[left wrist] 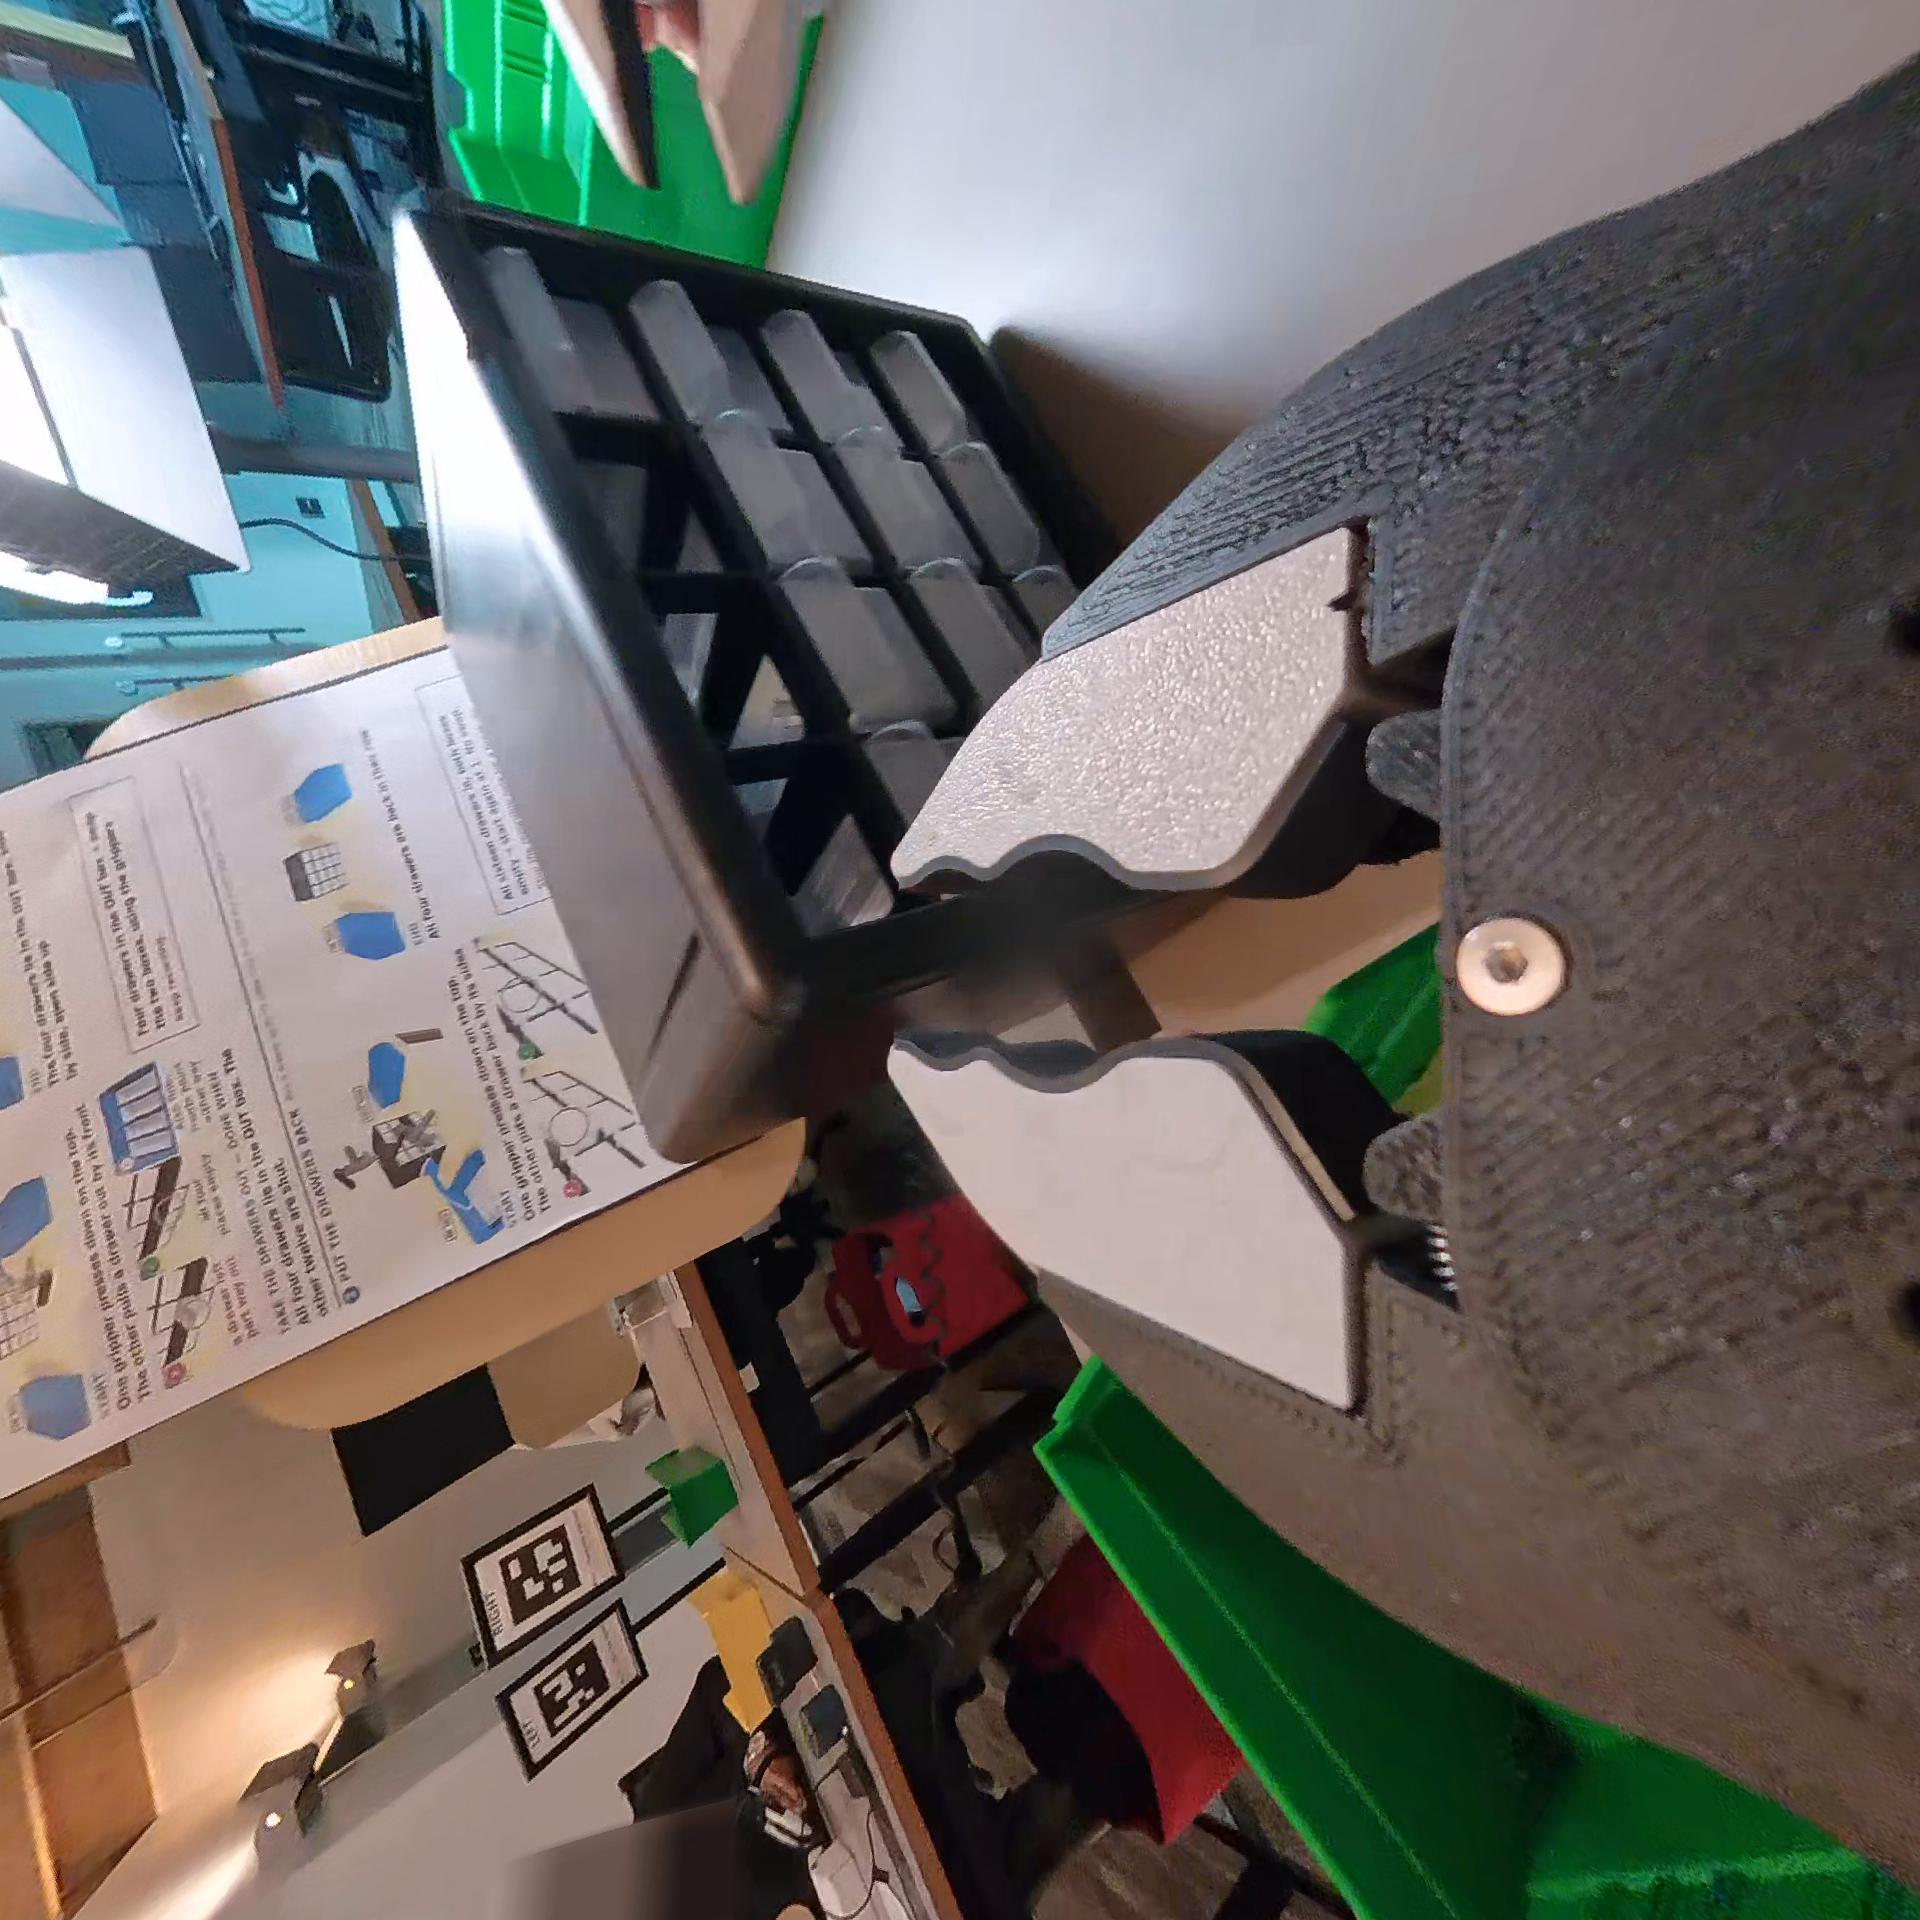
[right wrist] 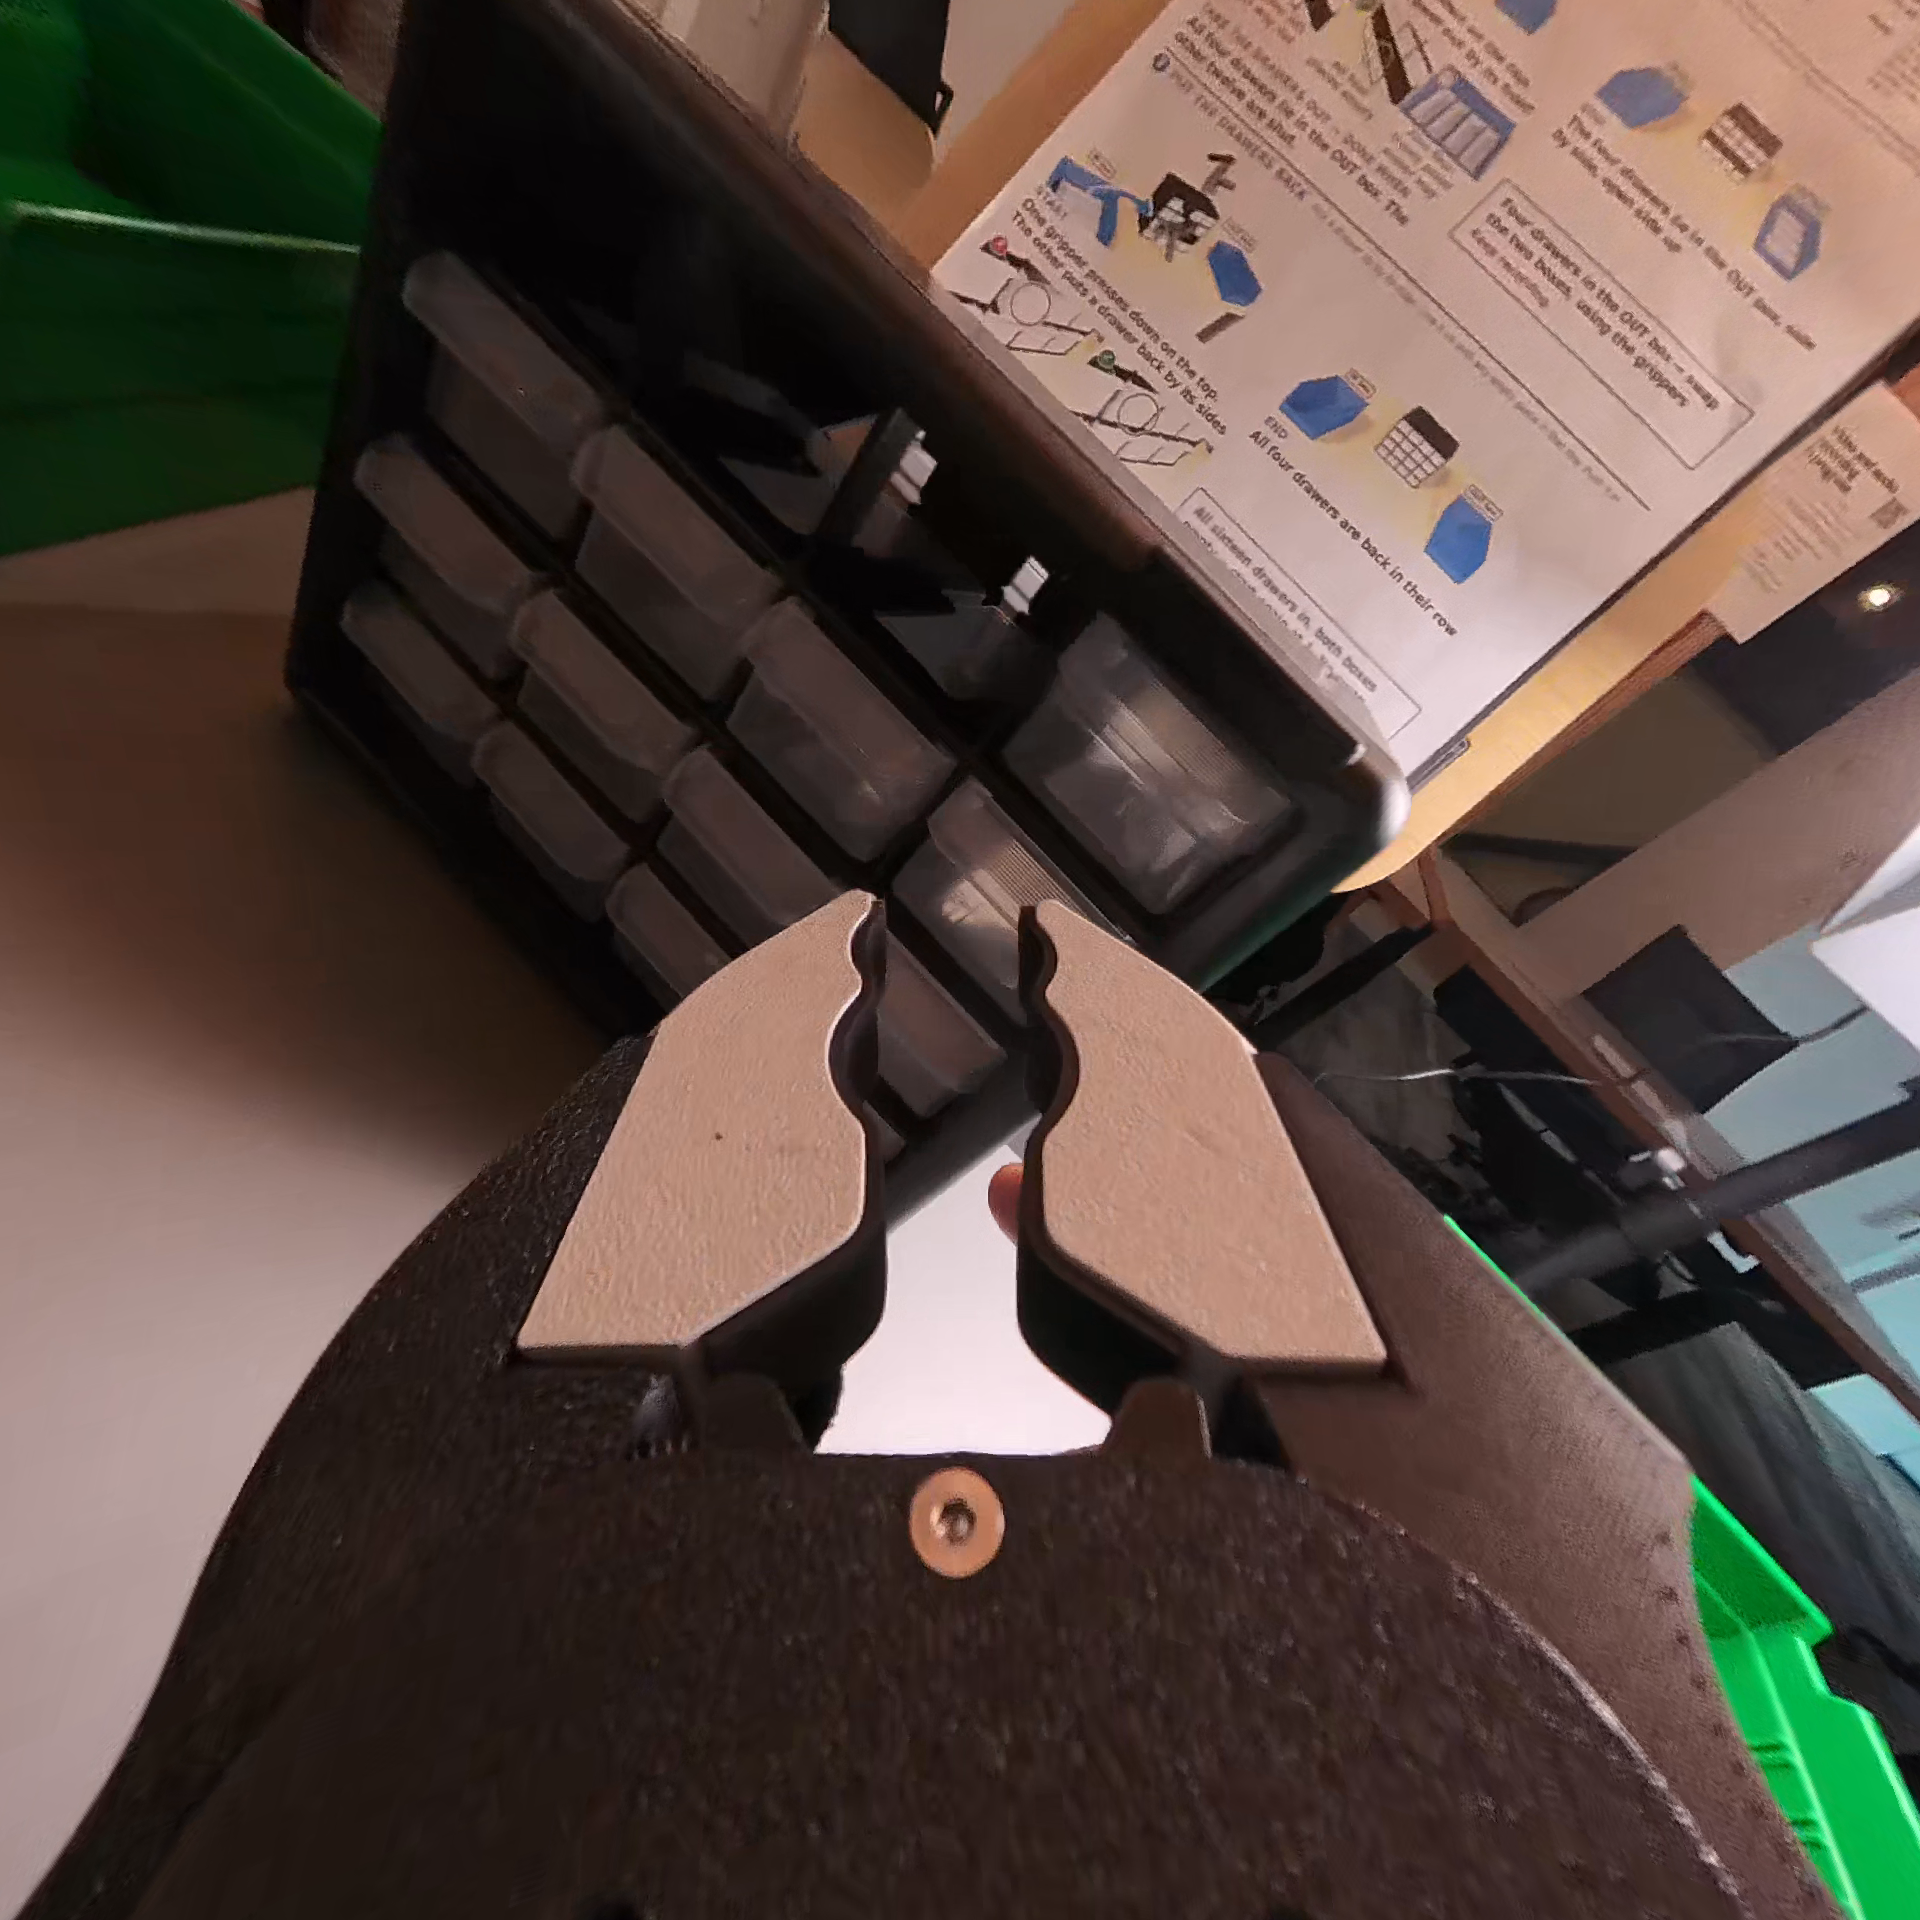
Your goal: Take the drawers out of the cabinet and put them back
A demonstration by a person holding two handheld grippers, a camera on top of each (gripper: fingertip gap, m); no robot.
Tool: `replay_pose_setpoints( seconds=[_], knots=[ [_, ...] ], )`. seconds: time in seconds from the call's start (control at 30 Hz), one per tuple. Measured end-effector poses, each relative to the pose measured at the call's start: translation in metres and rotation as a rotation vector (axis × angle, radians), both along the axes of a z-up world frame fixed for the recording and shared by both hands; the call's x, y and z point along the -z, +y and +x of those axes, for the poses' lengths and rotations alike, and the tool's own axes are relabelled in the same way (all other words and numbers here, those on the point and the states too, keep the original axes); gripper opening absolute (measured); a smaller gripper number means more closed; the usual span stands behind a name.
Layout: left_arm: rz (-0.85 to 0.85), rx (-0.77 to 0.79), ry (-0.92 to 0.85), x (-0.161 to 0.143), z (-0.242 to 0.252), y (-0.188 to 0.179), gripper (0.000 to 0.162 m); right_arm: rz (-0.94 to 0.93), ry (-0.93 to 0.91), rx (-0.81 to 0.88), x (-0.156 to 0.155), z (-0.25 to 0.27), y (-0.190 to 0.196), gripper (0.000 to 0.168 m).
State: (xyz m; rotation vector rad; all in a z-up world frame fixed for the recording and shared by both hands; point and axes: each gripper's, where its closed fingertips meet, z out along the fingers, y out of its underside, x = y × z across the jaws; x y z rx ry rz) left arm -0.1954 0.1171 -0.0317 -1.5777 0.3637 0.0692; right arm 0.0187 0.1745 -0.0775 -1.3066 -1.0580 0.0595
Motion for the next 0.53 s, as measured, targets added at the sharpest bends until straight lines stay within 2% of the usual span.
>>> replay_pose_setpoints(
  seconds=[0.17,0.33,0.53],
  knots=[
    [0.018,0.025,-0.01,-0.029,0.005,0.016,0.028,0.116,0.006,0.077,-0.016,-0.002,0.009,0.022],
    [0.026,0.074,0.072,-0.051,0.025,0.025,0.027,0.356,-0.095,0.187,-0.036,-0.001,0.03,0.021],
    [-0.194,0.198,0.275,-0.051,0.054,0.048,0.02,0.567,-0.182,0.25,-0.039,-0.006,0.042,0.014]
  ],
)
